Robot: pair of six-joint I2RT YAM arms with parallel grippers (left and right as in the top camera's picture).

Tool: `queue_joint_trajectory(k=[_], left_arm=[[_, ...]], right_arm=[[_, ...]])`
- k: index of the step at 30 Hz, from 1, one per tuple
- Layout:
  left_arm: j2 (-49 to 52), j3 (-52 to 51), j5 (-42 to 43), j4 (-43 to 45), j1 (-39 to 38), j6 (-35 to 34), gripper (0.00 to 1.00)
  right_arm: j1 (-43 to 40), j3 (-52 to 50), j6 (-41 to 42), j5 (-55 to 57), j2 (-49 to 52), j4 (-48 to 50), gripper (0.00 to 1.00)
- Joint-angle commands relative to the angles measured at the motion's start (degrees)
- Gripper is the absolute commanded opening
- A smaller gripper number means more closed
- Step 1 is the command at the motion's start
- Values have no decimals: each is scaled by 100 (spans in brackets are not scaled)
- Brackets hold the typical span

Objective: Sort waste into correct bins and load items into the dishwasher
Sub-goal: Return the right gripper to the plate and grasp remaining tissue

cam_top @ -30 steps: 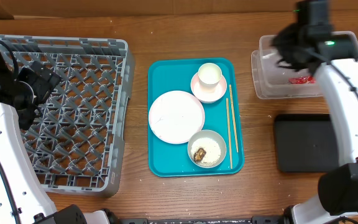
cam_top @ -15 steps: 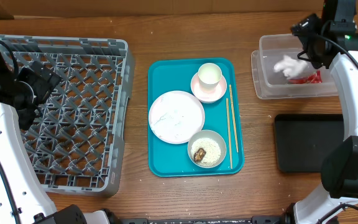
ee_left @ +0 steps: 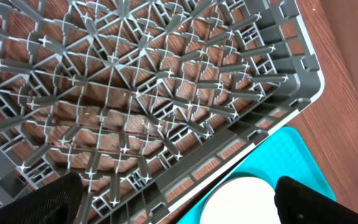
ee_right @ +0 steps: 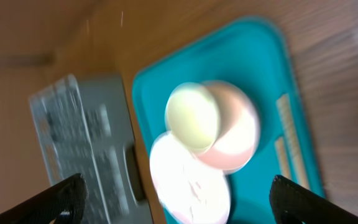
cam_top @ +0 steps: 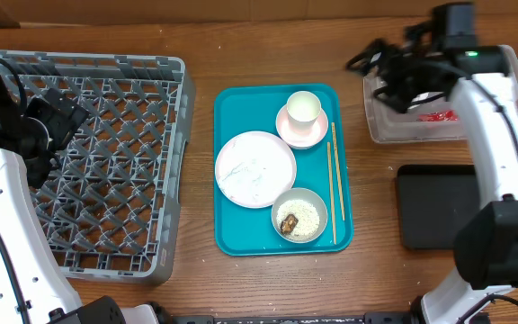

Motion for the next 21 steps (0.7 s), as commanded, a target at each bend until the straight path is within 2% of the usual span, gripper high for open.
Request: queue_joint_trajectory(k=[1,4,9,14,16,19,21], left_arm=[[-24,83,-17,-4,20,-72,100],[-24,83,-17,-4,20,-72,100],[-24,83,-17,-4,20,-72,100],[-24,83,-17,-4,20,-72,100],[-24,83,-17,-4,20,-70,100],[-24,83,-17,-4,20,-72,100],[-24,83,-17,-4,20,-72,100]], right_arm=[[826,46,-476,496,-92,-179,96],[1598,44,-249,1353,-39,-269,97],[2778,44,820,2811,195,-199,100],[3460,44,1346,3233,603,50,99],[3591,44,1471,3261,769,116,94],[3724,44,1742,3250,1049,144,78],[3777,44,1788,3246,1213,136,72]])
